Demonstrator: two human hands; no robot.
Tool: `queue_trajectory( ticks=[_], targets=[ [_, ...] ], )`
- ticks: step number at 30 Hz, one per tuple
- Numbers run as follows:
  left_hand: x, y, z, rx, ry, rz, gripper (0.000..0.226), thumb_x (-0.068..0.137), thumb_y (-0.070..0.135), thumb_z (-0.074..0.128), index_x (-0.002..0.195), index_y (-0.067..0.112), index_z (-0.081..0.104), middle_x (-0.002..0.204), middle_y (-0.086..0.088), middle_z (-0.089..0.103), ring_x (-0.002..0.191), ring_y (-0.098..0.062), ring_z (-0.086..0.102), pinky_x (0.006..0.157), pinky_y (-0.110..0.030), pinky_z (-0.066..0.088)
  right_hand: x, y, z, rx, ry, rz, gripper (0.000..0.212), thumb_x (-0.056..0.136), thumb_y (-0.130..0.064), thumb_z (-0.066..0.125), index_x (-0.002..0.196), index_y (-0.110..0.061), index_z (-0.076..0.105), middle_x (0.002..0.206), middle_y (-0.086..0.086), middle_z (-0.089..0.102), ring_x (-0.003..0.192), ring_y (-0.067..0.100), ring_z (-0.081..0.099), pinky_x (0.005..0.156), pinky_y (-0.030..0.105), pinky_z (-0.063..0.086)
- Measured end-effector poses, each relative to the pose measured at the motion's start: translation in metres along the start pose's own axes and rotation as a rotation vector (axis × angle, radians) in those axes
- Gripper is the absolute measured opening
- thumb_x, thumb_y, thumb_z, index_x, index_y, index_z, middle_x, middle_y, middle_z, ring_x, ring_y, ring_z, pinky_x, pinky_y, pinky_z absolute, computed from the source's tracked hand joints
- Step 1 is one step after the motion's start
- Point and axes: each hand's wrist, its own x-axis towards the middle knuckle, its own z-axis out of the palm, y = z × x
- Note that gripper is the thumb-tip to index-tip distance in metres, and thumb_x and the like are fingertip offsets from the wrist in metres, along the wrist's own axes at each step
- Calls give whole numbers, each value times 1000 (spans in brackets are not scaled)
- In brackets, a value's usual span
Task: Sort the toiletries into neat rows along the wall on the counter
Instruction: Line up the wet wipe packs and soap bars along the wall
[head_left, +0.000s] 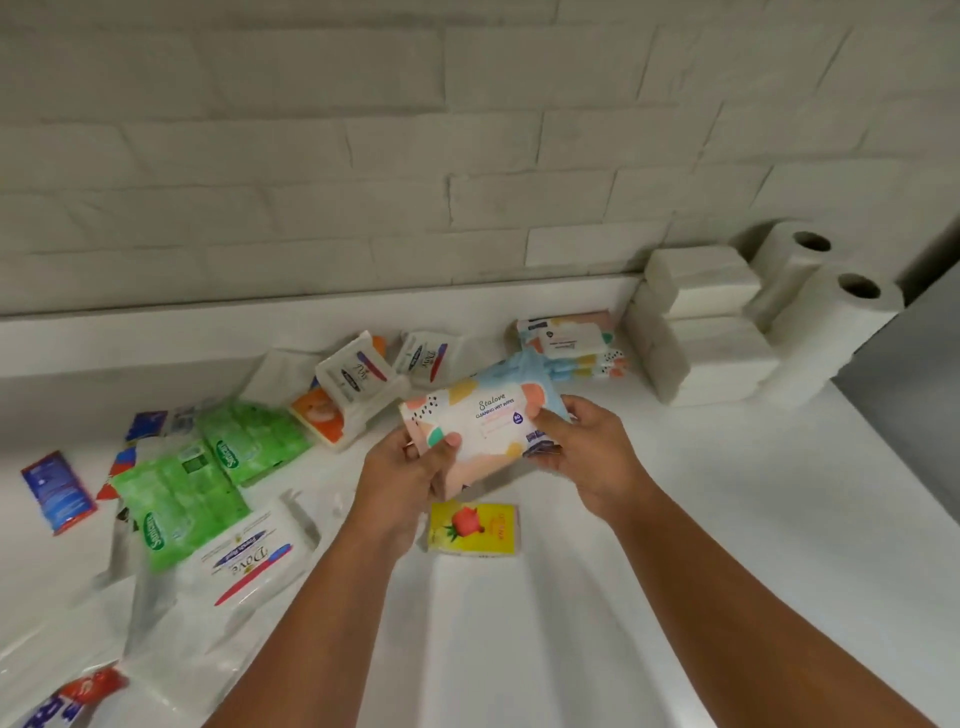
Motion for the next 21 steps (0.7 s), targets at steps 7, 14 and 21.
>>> queue_trajectory(
  ticks=[7,14,21],
  targets=[
    [11,-19,80,-180,-148,-37,40,90,2,67,128,9,60,120,-10,71,109,-28,69,92,-43,55,26,2,-38,178,-112,-52,29,93,-6,62,122,-8,61,116,14,70,102,29,70,85,45,57],
    [59,17,106,184,-128,153,48,71,22,84,114,20,62,98,0,76,88,-15,69,73,-35,51,80,-36,-85,-354,-183,-286,36,80,-27,69,115,-28,60,118,2,70,110,22,66,99,52,50],
    [94,51,121,360,-297,85,38,77,17,80,112,15,68,103,-6,77,97,-26,73,79,-40,58,109,-70,-101,-547,-370,-219,37,83,-24,75,118,-18,66,111,3,73,103,22,70,93,45,55]
  ],
)
